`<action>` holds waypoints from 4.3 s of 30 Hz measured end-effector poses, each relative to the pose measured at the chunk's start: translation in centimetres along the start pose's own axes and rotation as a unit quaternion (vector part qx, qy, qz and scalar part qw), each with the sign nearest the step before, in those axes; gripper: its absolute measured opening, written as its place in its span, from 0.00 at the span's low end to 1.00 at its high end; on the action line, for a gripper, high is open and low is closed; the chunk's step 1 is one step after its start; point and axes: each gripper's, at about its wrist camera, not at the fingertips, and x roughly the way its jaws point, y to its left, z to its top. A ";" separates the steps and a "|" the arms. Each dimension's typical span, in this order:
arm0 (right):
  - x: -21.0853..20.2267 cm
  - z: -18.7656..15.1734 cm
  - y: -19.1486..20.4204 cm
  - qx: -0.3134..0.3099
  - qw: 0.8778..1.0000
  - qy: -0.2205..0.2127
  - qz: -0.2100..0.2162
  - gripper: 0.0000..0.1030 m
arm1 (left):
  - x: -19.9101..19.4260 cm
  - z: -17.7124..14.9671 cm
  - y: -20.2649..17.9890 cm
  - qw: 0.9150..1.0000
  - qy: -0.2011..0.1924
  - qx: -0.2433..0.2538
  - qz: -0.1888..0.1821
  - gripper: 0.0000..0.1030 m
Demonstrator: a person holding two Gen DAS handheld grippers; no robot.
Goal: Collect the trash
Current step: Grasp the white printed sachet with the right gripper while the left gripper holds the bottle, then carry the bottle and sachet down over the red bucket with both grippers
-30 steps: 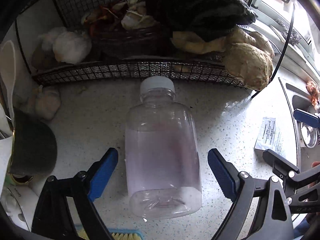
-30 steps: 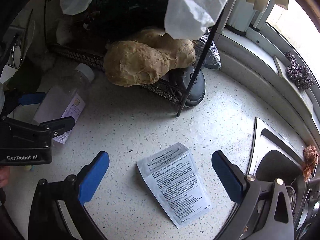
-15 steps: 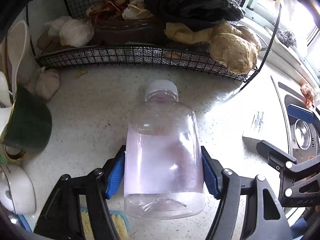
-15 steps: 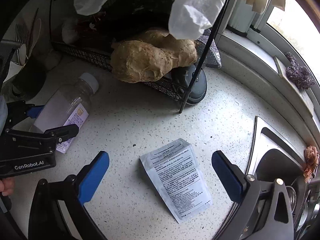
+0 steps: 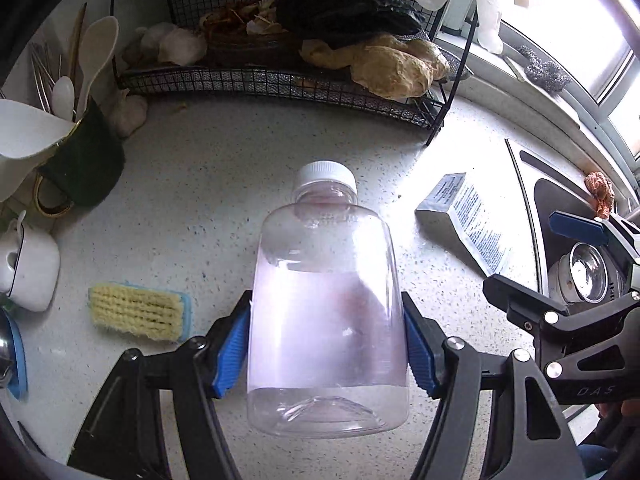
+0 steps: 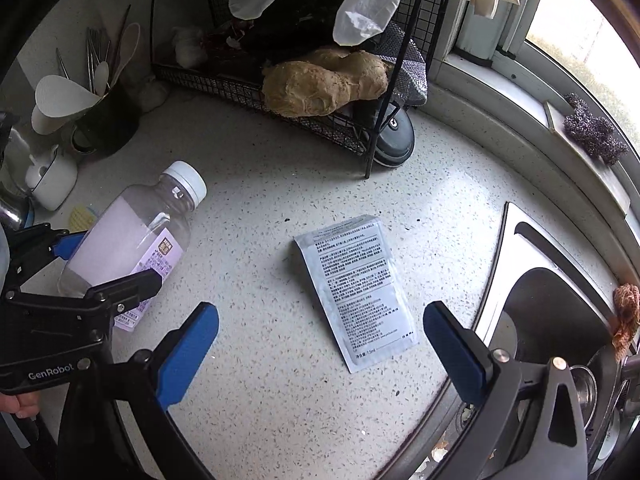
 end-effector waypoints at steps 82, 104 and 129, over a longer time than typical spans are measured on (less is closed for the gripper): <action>-14.0 -23.2 9.9 -0.209 0.964 -0.036 0.162 0.59 | -20.4 -36.4 -9.7 0.969 -0.068 -0.197 0.131 0.64; -6.8 -34.0 13.6 -0.262 0.952 0.049 0.152 0.59 | -12.0 -50.1 -9.9 0.956 0.035 -0.281 0.080 0.64; 23.6 -39.5 14.1 -0.199 0.966 0.103 0.127 0.59 | 20.0 -55.9 -4.1 0.962 0.122 -0.243 0.028 0.64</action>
